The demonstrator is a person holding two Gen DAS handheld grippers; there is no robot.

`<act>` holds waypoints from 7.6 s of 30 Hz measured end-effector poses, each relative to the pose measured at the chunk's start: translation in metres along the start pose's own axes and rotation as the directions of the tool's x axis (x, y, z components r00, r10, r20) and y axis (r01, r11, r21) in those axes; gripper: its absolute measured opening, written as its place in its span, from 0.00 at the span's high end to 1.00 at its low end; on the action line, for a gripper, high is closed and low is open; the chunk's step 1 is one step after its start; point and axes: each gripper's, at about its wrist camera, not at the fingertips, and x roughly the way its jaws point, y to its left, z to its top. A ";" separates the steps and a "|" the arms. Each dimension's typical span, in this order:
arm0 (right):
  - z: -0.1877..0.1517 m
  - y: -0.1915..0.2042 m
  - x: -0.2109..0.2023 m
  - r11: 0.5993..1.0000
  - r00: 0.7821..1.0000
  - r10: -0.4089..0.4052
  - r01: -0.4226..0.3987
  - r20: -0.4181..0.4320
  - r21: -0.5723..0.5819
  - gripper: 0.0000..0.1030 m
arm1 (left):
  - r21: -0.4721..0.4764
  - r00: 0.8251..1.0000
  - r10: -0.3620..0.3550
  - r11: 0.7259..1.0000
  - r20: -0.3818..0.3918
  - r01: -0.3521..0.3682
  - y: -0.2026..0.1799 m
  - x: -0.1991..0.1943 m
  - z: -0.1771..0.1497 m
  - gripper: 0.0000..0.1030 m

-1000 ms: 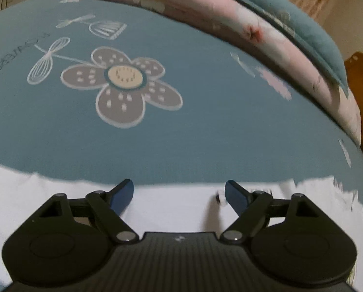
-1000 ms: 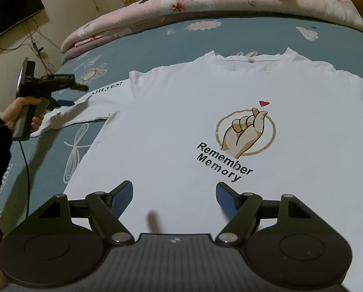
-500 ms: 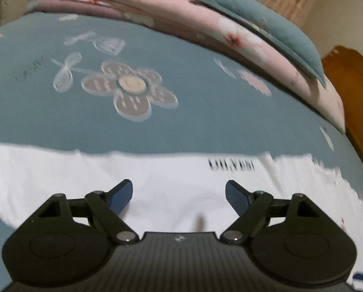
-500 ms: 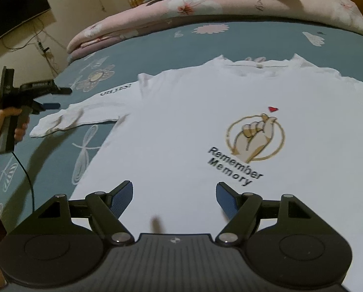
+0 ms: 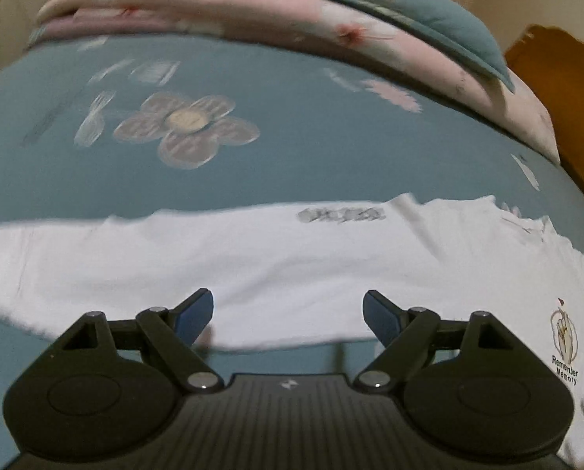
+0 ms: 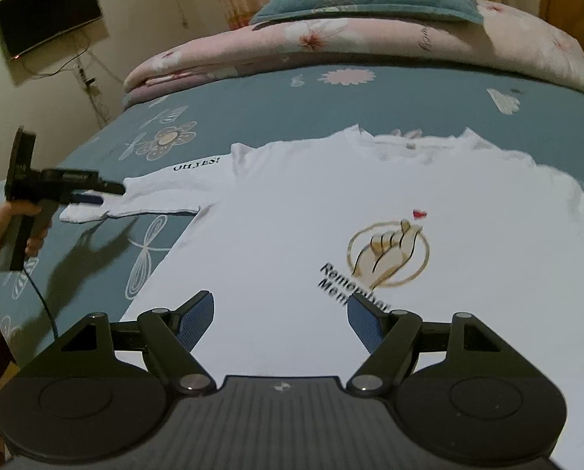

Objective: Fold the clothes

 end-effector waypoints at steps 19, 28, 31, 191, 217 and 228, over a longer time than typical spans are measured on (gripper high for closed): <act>0.081 -0.028 0.087 0.989 0.948 0.028 -0.072 -0.317 -0.128 0.32 | 0.168 0.994 -0.093 0.981 -0.055 0.101 -0.112 0.054 0.025 0.19; 0.111 0.002 0.081 0.989 0.930 0.038 0.017 -0.367 0.146 0.32 | -0.025 0.981 -0.116 0.993 -0.156 0.114 -0.069 0.065 0.003 0.19; 0.123 0.022 0.075 0.980 0.926 0.039 0.037 -0.375 0.195 0.32 | -0.132 0.970 -0.151 0.983 -0.191 0.127 -0.050 0.060 -0.002 0.19; 0.168 0.152 0.287 0.995 0.946 -0.095 0.090 -0.311 -0.031 0.44 | 0.055 0.958 -0.050 0.996 -0.281 0.068 0.070 0.065 0.048 0.35; 0.199 0.012 0.247 0.974 0.955 -0.213 0.223 -0.206 0.025 0.40 | 0.137 0.905 -0.317 0.921 -0.283 0.365 -0.093 0.111 0.078 0.37; 0.203 0.003 0.298 0.949 0.926 -0.304 0.272 -0.222 -0.161 0.23 | 0.105 0.905 -0.302 0.933 -0.299 0.345 -0.071 0.118 0.070 0.35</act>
